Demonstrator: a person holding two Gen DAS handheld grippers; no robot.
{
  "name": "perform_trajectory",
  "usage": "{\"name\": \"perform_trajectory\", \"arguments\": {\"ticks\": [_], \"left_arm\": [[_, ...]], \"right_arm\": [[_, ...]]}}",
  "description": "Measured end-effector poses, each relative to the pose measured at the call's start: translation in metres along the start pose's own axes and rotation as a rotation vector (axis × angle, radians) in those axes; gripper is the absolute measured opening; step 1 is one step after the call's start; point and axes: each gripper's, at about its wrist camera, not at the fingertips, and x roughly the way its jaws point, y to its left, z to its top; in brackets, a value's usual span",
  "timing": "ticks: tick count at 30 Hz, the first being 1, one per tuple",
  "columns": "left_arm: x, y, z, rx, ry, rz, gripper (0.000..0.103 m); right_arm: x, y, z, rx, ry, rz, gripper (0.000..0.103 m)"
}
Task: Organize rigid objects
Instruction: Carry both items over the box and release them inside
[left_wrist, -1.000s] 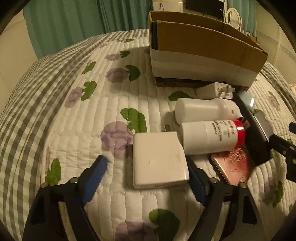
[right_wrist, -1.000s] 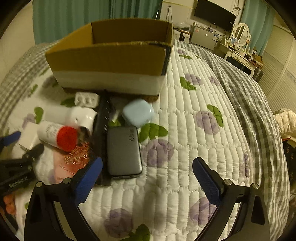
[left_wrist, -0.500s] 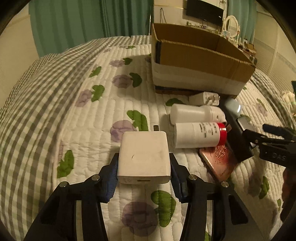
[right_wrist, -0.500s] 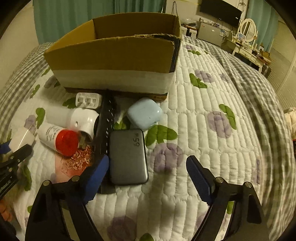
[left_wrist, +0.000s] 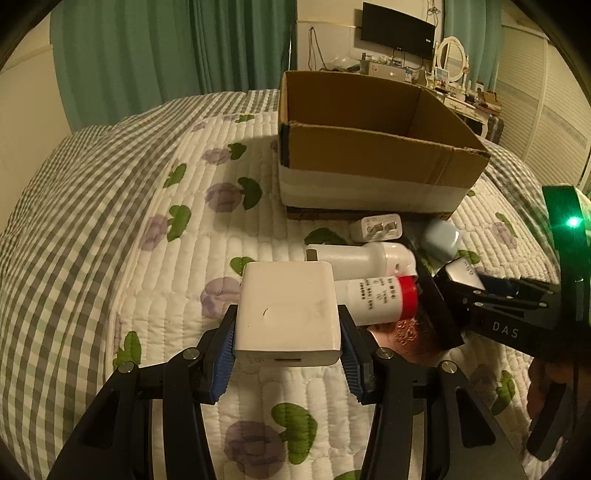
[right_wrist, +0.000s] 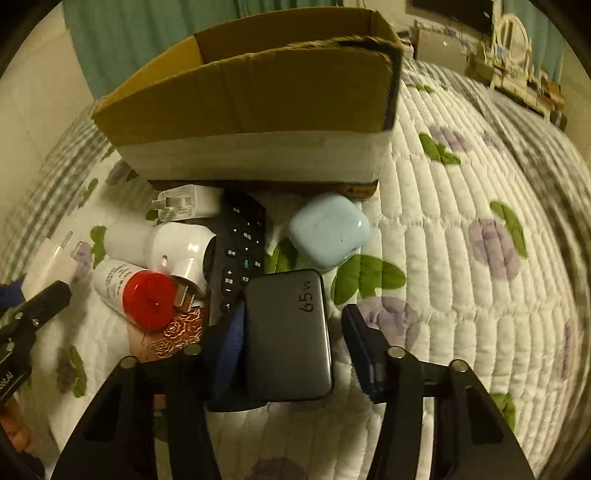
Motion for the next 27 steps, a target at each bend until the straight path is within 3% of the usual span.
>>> {"name": "perform_trajectory", "arguments": {"ticks": [1, 8, 12, 20, 27], "left_arm": [[-0.002, -0.001, 0.001, 0.0, -0.001, -0.003, 0.05], [-0.019, -0.005, 0.009, 0.0, -0.021, -0.007, 0.05], [-0.037, -0.006, 0.024, -0.008, -0.056, -0.028, 0.05], [-0.07, -0.009, 0.093, -0.006, -0.157, -0.063, 0.05], [-0.059, -0.022, 0.151, 0.029, -0.208, -0.056, 0.05]], "right_arm": [[0.0, -0.001, -0.002, 0.014, -0.001, 0.006, 0.044], [-0.024, 0.005, -0.009, 0.019, -0.044, -0.004, 0.043], [-0.06, 0.009, -0.002, -0.001, -0.106, 0.002, 0.043], [-0.149, 0.026, 0.058, -0.067, -0.261, 0.001, 0.043], [-0.164, 0.022, 0.112, -0.088, -0.285, 0.005, 0.043]]}}
